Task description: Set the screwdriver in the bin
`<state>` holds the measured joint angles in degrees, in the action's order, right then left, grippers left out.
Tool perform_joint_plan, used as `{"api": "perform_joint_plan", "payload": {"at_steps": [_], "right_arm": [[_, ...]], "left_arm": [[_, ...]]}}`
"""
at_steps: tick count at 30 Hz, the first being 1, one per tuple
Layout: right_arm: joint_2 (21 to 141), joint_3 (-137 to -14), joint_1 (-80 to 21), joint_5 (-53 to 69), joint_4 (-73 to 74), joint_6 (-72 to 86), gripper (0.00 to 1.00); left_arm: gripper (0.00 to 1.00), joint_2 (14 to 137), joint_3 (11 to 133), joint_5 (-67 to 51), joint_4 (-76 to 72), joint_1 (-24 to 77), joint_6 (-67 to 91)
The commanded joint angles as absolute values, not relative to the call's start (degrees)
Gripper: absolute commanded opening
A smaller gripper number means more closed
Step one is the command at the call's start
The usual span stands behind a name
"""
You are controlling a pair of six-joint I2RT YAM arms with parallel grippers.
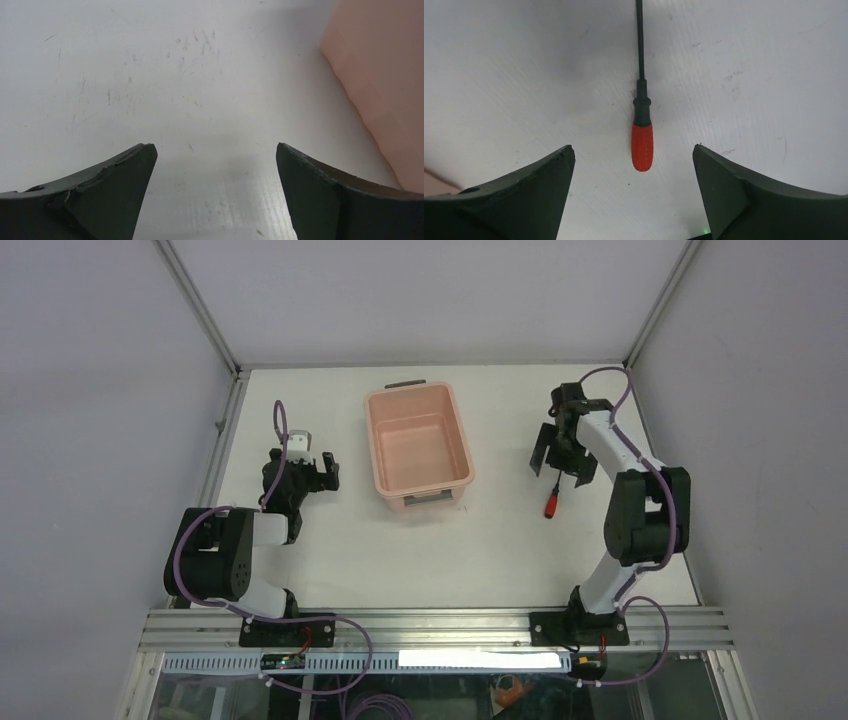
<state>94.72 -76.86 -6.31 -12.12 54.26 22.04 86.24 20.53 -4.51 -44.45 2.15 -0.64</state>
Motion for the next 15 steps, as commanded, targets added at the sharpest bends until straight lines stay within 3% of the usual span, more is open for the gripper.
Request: {"api": "perform_joint_plan", "payload": {"at_steps": [1, 6, 8, 12, 14, 15], "right_arm": [[98.3, -74.3, -5.4, -8.6, 55.1, 20.6, 0.88], [103.5, -68.7, -4.6, -8.2, 48.8, 21.0, 0.76], [105.3, -67.2, -4.3, -8.3, 47.0, 20.8, 0.64], [107.1, -67.3, -4.1, -9.0, 47.0, 18.9, 0.26], [106.6, -68.6, -4.1, -9.4, 48.8, 17.6, 0.0], [106.0, -69.6, -4.1, -9.7, 49.8, 16.7, 0.0]], "left_arm": [[0.99, 86.2, 21.7, -4.4, -46.5, 1.9, -0.1], [0.99, 86.2, 21.7, -4.4, -46.5, 1.9, -0.1], [0.99, 86.2, 21.7, -4.4, -46.5, 1.9, -0.1], [0.99, 86.2, 21.7, -4.4, -46.5, 1.9, -0.1], [0.99, 86.3, 21.7, -4.4, -46.5, 1.9, -0.2], [0.99, 86.2, 21.7, -4.3, -46.5, 1.9, -0.2]]}}
